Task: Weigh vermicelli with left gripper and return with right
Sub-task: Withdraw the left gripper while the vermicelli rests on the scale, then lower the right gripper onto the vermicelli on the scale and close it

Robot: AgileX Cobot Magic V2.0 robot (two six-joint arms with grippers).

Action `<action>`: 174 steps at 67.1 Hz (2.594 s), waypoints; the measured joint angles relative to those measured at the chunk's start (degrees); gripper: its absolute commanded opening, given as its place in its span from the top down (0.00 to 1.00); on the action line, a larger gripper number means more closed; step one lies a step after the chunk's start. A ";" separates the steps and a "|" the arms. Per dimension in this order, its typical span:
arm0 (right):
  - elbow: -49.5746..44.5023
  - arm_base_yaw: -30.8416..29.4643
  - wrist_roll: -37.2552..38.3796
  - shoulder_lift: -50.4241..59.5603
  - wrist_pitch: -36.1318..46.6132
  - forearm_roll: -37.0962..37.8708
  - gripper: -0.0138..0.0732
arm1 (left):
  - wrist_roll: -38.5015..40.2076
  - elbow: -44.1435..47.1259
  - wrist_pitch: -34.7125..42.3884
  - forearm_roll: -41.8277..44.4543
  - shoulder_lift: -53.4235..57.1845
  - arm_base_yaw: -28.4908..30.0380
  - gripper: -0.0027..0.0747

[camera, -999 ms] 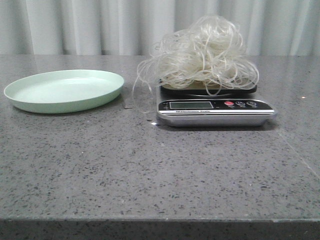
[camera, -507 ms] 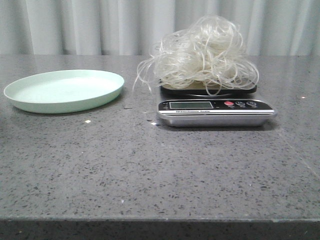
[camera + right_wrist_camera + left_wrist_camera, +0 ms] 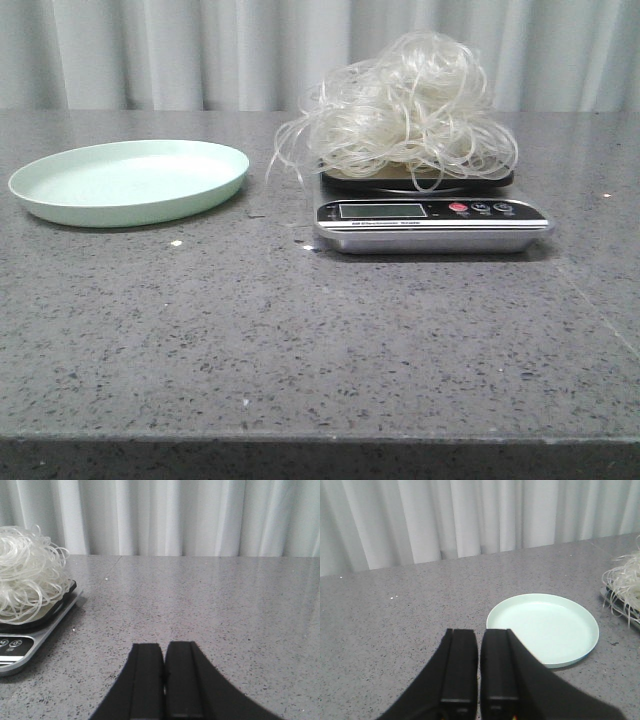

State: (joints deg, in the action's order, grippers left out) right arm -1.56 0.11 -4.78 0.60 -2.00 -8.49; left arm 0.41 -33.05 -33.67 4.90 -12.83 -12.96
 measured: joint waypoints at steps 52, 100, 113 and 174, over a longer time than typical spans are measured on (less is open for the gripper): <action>23.52 0.00 0.00 -11.41 -1.98 -1.47 0.67 | 4.28 6.43 3.90 0.00 5.95 0.00 0.79; 76.06 17.85 -4.32 -65.32 -40.94 -5.44 0.27 | 4.28 6.43 4.51 0.00 6.03 0.00 0.79; 86.50 20.22 -4.37 -79.03 -48.42 -5.67 0.14 | 4.28 6.43 4.64 0.00 6.03 0.00 0.79; 92.62 20.37 -4.46 -102.75 -55.87 -5.04 0.25 | 4.28 6.43 4.76 0.00 6.03 0.00 0.79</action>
State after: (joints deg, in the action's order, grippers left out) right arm 91.06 20.48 -9.24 -102.14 -57.87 -13.54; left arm 4.70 -26.61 -28.91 4.90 -6.80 -12.96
